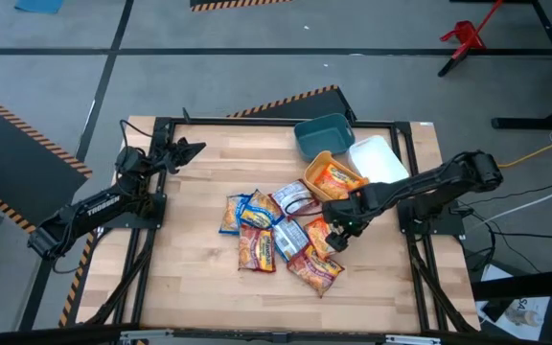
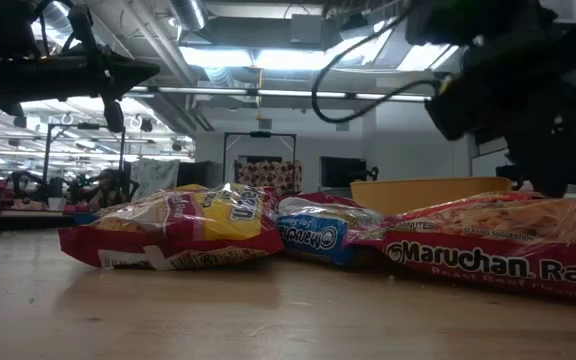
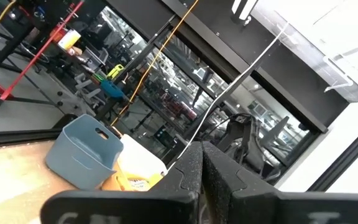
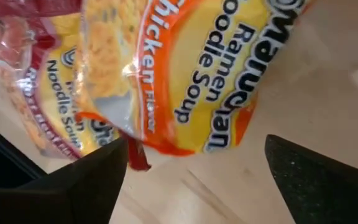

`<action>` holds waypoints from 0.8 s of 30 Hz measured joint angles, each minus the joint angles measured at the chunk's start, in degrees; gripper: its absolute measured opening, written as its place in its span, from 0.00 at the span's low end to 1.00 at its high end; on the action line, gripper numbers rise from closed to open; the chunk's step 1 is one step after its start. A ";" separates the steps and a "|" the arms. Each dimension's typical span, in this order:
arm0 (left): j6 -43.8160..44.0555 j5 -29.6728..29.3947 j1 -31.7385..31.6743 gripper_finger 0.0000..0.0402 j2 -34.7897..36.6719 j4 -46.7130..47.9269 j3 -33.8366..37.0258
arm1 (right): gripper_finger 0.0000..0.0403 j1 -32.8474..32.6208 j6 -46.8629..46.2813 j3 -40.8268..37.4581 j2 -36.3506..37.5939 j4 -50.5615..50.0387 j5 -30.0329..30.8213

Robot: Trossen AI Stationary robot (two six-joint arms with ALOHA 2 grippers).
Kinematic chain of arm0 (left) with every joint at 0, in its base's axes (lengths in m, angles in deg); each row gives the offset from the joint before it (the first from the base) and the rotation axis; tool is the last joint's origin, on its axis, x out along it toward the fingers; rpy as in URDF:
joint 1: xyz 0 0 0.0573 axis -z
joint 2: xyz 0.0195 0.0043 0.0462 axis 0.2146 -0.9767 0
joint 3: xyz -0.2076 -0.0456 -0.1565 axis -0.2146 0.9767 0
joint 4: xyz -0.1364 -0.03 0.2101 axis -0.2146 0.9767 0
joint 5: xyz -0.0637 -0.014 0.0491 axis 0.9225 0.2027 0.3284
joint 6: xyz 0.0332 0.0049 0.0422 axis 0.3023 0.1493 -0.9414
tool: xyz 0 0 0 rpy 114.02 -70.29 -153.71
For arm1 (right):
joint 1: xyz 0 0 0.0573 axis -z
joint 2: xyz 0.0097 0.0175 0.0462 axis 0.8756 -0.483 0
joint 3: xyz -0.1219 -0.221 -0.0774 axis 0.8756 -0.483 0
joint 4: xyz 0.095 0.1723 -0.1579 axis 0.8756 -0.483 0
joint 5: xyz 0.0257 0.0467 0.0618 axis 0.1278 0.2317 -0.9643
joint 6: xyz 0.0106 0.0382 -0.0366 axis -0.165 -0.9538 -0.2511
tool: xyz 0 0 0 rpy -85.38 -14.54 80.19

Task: Sort Maruchan noodles
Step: Put the orange noodle pack into the yellow bin

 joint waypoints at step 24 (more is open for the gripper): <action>-0.06 -1.70 -0.01 0.00 0.00 0.02 0.00 | 0.26 -0.02 -2.73 -7.36 -3.93 14.81 -0.50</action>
